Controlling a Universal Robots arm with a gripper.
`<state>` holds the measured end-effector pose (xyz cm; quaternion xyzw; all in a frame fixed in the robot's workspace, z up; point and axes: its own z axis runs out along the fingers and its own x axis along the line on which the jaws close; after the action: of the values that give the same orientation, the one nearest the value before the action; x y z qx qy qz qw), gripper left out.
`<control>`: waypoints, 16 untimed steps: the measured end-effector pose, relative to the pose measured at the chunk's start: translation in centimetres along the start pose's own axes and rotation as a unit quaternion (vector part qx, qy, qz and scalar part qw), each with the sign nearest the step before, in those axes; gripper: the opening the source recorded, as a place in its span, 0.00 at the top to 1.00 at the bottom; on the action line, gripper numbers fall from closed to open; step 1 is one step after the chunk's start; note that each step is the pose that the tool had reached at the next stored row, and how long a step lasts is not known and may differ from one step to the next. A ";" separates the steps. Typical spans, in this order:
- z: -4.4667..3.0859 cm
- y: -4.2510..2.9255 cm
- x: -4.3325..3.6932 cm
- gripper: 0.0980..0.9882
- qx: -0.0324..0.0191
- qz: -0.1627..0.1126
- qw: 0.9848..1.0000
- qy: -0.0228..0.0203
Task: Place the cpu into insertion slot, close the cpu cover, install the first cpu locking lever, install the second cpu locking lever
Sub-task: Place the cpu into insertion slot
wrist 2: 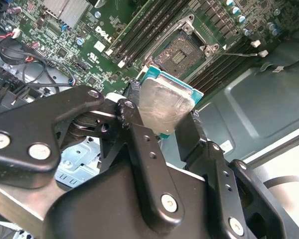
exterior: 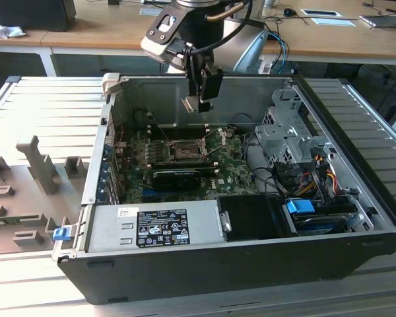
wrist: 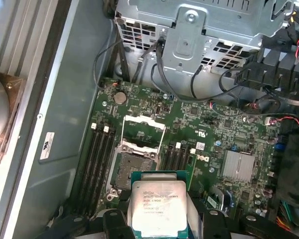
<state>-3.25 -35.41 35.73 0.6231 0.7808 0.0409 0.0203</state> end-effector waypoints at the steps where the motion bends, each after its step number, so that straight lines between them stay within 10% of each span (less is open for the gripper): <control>1: 0.01 0.00 0.00 0.52 0.000 0.003 1.000 0.000; 16: 0.19 -0.01 0.00 0.52 -0.001 0.038 0.999 -0.003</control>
<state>-3.25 -35.41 35.54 0.6528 0.7562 0.0400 0.0218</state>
